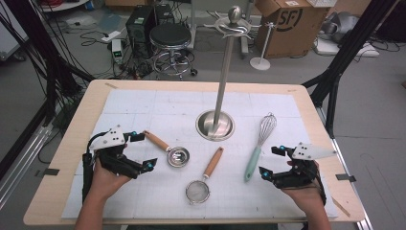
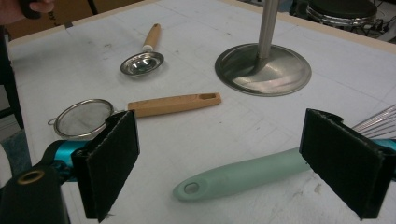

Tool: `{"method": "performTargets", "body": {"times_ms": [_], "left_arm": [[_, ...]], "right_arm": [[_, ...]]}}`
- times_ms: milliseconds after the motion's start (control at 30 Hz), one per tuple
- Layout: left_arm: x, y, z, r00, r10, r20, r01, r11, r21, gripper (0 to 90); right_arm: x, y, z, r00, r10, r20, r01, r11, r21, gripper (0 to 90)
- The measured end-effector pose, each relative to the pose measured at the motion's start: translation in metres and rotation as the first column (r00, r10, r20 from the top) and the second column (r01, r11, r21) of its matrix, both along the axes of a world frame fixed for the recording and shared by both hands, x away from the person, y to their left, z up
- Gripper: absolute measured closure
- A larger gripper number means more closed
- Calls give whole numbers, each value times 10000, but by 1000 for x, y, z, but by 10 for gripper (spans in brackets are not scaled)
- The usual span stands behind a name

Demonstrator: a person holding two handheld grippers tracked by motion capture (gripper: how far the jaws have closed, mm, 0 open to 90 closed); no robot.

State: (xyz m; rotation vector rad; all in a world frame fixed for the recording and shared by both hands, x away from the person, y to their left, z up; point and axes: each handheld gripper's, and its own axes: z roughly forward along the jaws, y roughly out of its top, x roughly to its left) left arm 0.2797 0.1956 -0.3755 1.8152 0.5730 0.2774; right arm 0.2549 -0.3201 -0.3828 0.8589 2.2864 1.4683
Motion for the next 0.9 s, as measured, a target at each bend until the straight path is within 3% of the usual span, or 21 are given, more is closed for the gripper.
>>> {"method": "performTargets", "body": {"times_ms": [333, 533, 900], "left_arm": [[3, -2, -1, 10000, -60, -5, 60, 9997, -220, 16], [4, -3, -1, 9999, -110, 11, 111, 9997, -218, 16], [1, -4, -1, 10000, -56, -1, 56, 10000, 19, 16]], "right_arm": [[-2, 1, -4, 9999, -26, -150, 22, 9996, -265, 116], [-6, 3, 0, 10000, -9, -1, 9, 9997, -242, 138], [-2, 3, -3, 10000, 16, -74, -17, 9998, -176, 138]]}}
